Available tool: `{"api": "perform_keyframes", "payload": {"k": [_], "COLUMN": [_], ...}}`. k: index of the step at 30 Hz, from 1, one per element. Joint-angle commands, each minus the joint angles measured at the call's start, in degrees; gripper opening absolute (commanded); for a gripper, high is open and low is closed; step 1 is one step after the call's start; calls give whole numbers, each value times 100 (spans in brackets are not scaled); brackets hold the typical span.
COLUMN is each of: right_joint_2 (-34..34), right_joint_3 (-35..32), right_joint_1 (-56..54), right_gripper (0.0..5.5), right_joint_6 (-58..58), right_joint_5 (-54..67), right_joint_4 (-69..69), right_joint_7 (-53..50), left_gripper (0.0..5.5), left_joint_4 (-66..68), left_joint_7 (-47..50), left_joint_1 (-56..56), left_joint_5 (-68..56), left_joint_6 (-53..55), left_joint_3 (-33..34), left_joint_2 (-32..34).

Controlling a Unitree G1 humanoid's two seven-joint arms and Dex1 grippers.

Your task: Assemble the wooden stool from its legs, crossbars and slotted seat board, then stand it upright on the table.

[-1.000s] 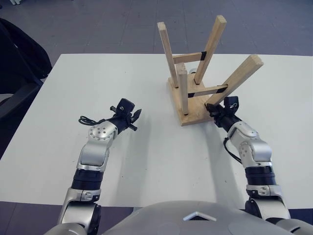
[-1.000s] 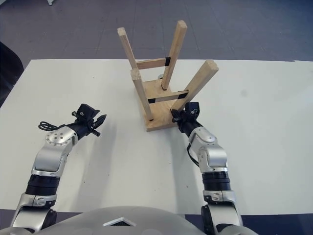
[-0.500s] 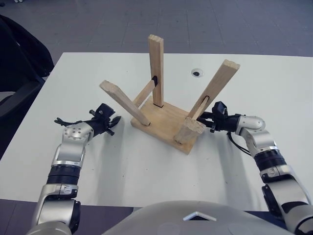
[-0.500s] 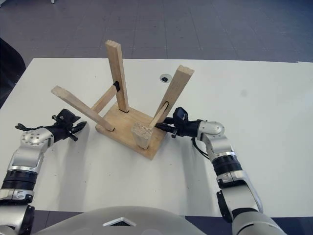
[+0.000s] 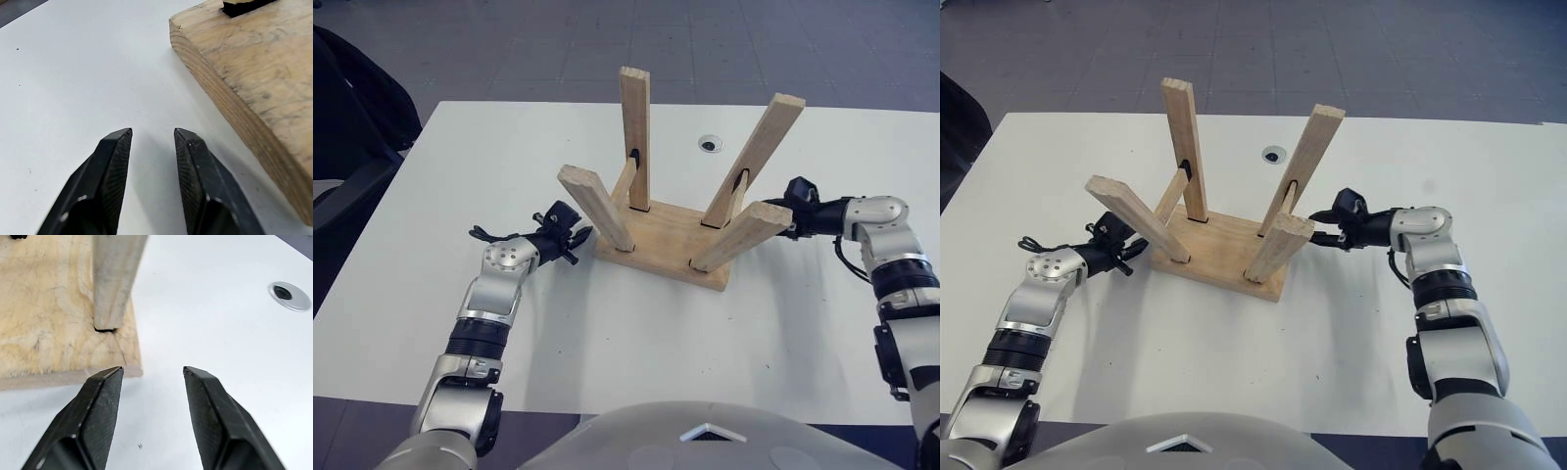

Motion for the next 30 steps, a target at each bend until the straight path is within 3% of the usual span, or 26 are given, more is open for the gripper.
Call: {"api": "perform_keyframes", "payload": {"k": [1,10,17,24,27,30], "right_joint_2": [58,961,1473,623,64,-357], "right_joint_3": [-101,-29,-369,-779,-1074,-1244], "right_joint_1": [276,236,-793,-742,-2,499], "right_gripper": [224,224,224,224,224,224], "right_joint_6": [202,305,27,279,1385,2616], "right_joint_5": [-12,-227,-390,-166,385,1062], "right_joint_4": [-300,-25,1336,542,-1260,-2555], "right_joint_7": [-117,-869,-2031,-1542,-991,-446], "left_gripper": [161,161,161,161,161,161], "left_joint_4": [-271,-861,26,-1292,-1386,-1416], "left_joint_7": [-72,65,373,302,192,-693], "left_joint_1": [327,293,-681,118,-38,12], "left_joint_5": [72,-44,75,-189,-464,-1331], "left_joint_6": [518,1092,969,1529,1346,1112], "left_joint_3": [-176,-166,-294,613,1457,2090], "left_joint_2": [45,-142,-693,71,646,965]}}
